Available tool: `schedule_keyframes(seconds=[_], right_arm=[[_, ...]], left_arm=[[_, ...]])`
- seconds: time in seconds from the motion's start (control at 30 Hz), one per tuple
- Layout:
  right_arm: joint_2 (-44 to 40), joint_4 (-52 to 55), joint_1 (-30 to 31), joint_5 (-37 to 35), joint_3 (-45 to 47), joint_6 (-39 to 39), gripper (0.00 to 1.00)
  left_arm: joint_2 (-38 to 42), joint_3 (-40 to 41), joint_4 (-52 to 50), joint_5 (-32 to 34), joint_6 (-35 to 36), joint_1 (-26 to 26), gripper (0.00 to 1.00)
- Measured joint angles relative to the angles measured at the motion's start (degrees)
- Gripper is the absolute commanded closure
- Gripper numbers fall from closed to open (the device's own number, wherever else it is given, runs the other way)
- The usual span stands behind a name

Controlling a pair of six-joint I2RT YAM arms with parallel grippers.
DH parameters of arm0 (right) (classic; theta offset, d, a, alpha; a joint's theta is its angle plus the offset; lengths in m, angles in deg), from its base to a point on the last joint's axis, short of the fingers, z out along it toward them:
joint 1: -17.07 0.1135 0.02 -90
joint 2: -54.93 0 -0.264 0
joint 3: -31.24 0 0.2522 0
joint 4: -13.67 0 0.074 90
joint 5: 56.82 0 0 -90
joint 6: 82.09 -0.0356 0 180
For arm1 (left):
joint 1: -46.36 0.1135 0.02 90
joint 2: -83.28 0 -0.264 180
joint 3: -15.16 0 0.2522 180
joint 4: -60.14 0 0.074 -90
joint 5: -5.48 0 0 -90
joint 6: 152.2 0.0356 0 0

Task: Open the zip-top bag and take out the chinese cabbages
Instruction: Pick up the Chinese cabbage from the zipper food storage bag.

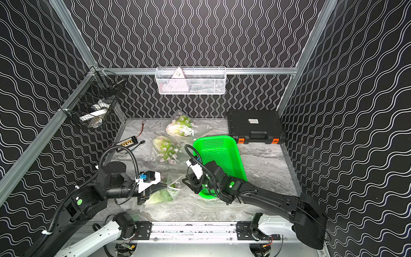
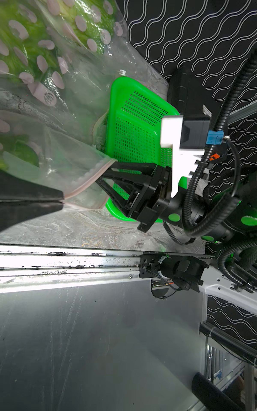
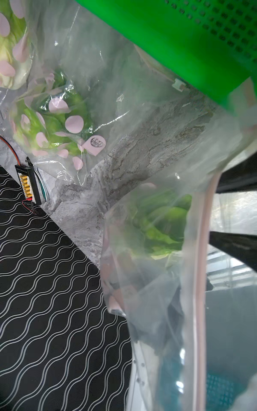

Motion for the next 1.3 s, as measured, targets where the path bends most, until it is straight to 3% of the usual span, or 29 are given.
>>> schedule_keyframes(seconds=[0.17,0.33,0.37,0.43,0.47,0.5,0.73,0.9,1.03,1.3], right_arm=[[3.37,-2.95,-1.20,7.93,-0.02,-1.25,0.32],[6.91,-3.82,-1.31,14.88,-1.40,-1.18,0.29],[7.52,-3.82,-1.31,16.00,-1.79,-1.03,0.29],[8.76,-3.76,-1.31,17.68,-2.86,-0.52,0.29],[9.49,-3.74,-1.31,18.45,-3.52,-0.11,0.29],[10.21,-3.76,-1.31,18.91,-4.13,0.42,0.29],[16.48,-5.40,-1.51,16.92,-3.82,2.21,0.29],[20.79,-12.00,-1.42,16.06,-3.30,3.04,0.24],[22.97,-22.03,-1.20,14.88,0.46,4.66,0.24],[28.72,-38.45,-1.05,16.46,3.82,8.39,0.27]], left_arm=[[0.59,0.52,-0.81,0.24,-0.04,0.00,1.00],[1.03,0.98,-1.36,0.66,-0.66,0.00,1.00],[1.11,1.11,-1.49,0.74,-1.42,0.00,0.96],[1.16,1.36,-1.49,1.11,-1.51,0.00,0.63],[1.18,1.42,-1.49,1.55,-1.62,0.00,0.10],[1.27,1.46,-1.36,2.23,-2.23,0.00,0.01],[0.28,0.44,-0.68,11.69,-12.24,0.00,0.01],[-4.87,-3.93,-2.64,28.55,-22.58,0.00,0.01],[-11.37,-7.23,-6.08,38.18,-28.02,0.00,0.01],[-15.30,-10.78,-9.14,42.34,-39.32,4.52,0.01]])
